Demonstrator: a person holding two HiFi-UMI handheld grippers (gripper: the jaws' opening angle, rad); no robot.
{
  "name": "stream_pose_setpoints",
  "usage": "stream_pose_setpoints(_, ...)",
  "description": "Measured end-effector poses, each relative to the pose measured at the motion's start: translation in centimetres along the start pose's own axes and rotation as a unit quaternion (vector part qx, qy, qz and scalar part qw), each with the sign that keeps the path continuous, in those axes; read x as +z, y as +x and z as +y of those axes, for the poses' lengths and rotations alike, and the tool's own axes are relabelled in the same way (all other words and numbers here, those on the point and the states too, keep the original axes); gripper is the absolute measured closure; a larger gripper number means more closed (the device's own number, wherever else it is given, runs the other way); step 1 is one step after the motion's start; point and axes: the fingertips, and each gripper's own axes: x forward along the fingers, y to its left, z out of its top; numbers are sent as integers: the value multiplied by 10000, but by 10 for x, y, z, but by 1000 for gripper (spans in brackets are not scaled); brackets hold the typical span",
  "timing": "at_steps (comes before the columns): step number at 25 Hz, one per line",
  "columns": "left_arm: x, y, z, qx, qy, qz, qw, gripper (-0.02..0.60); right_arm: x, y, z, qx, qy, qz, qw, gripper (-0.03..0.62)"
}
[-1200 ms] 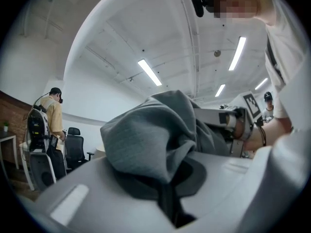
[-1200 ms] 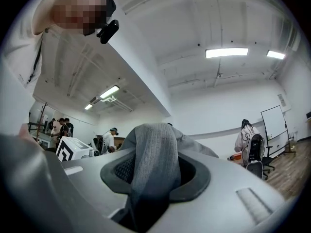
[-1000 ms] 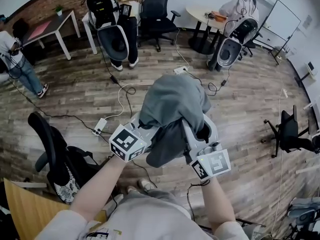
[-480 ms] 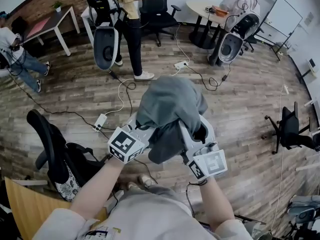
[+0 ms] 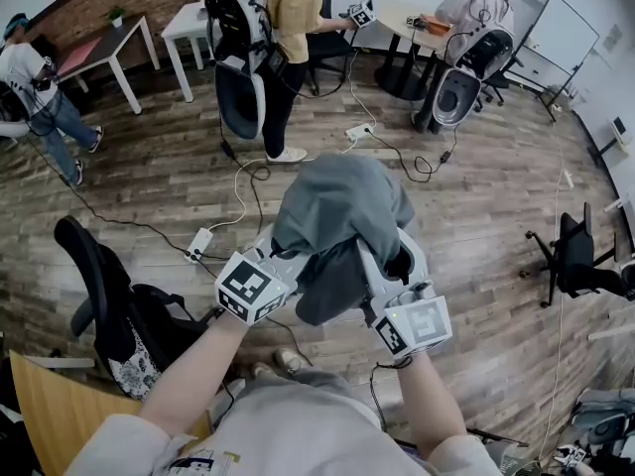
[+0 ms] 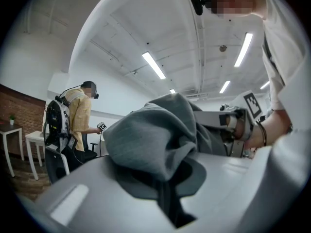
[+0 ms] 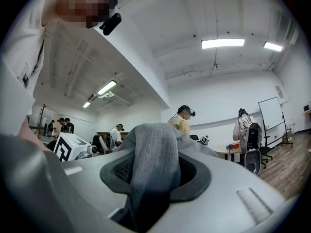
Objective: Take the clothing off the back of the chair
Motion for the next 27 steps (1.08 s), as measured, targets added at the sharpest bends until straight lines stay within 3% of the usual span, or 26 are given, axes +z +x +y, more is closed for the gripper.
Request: stream_pose_setpoints(27,8,-13,-22,25,-48,-42,10000,571,9,-22,10,79,-50,-16,10000,437)
